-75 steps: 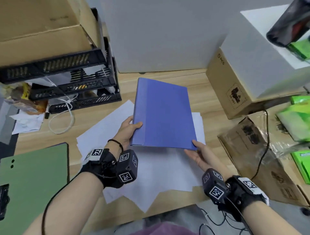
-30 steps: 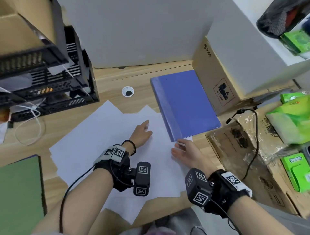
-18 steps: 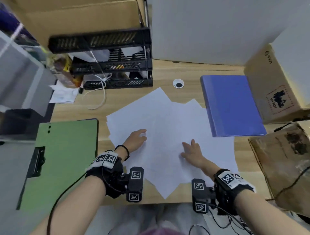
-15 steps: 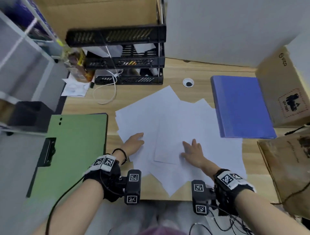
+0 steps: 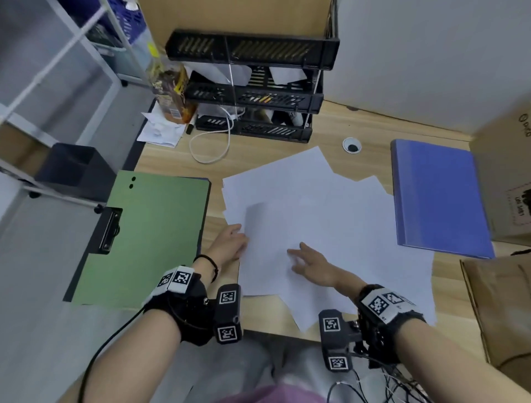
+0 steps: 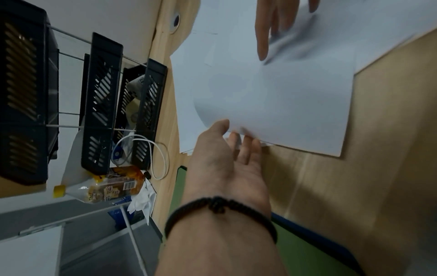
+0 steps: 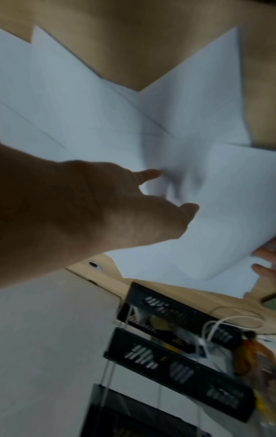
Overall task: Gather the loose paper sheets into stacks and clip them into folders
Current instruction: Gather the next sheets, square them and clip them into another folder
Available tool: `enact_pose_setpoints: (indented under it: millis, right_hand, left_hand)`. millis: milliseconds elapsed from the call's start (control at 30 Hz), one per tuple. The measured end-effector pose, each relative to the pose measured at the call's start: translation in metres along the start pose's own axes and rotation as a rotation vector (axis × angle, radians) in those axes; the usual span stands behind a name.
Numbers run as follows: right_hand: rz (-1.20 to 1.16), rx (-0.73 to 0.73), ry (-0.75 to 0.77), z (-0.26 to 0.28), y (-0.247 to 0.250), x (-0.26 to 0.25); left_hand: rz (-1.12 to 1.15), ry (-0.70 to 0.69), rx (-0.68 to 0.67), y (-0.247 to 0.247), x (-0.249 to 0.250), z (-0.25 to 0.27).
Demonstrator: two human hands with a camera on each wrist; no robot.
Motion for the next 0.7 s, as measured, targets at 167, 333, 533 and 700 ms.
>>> enact_pose_setpoints:
  millis: [167,333,533,700]
  right_hand:
    - [-0.357,0.228,-0.106,0.029,0.049,0.032]
    - [-0.581,0.51,-0.244,0.057,0.063,0.099]
    - [-0.665,0.691,-0.492,0.088,0.06,0.154]
    - [-0.573,0.63,-0.479,0.083,0.052,0.154]
  left_hand:
    - [-0.032,-0.056,0.0,-0.022,0.033,-0.007]
    - [-0.177,-0.021,0.035,-0.046,0.056,-0.02]
    - [-0.272,0.003,0.004,-0.072,0.065,-0.031]
    - [-0.253,0.016,-0.037,-0.088,0.07,-0.037]
Point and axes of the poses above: each hand's wrist, its own z-axis away from the middle knuckle, its own y-axis out of the back of the hand, x = y × z, the point moved 3 cm from there along -z, towards the middle knuckle, and after that the axes turned 9 degrees about y, right-handed, at the moved point
